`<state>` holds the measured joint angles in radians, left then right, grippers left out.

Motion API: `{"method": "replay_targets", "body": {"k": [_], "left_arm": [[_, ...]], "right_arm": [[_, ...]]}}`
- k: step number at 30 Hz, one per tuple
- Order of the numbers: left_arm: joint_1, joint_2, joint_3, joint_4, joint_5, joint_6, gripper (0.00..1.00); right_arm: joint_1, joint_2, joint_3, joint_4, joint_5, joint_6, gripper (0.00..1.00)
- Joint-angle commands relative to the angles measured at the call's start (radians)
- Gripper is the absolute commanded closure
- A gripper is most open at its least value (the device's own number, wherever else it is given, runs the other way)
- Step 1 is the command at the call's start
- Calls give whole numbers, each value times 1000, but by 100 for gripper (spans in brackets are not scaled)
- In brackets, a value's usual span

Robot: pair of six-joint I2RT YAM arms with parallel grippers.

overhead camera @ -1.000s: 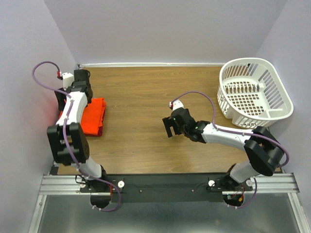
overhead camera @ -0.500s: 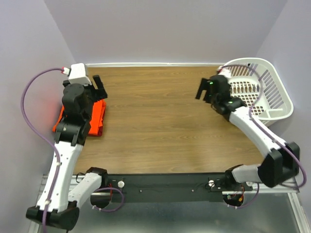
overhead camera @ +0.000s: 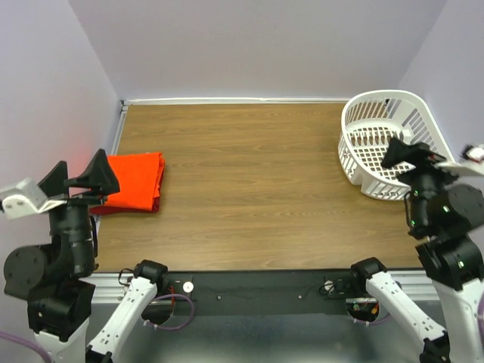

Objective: Fold and stack the t-shirts
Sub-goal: Reset both grippers

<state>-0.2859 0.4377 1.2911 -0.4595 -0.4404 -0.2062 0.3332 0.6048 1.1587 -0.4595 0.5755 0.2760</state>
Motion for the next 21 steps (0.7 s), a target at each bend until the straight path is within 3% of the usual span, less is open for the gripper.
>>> {"method": "replay_targets", "body": {"k": [1,12,21], "left_arm": [[-6,-101,-67,37,-141,-39,4],[-4,-257,-234,229,-270,-56,3],[-4,-254,-262,222,-261,-67,3]], "right_arm": [[3,-141,-63,-45,30,-95,0],[3,-278,-142,-12,-25,-156,0],[3,-287,-171,15,-34,-162,0]]}}
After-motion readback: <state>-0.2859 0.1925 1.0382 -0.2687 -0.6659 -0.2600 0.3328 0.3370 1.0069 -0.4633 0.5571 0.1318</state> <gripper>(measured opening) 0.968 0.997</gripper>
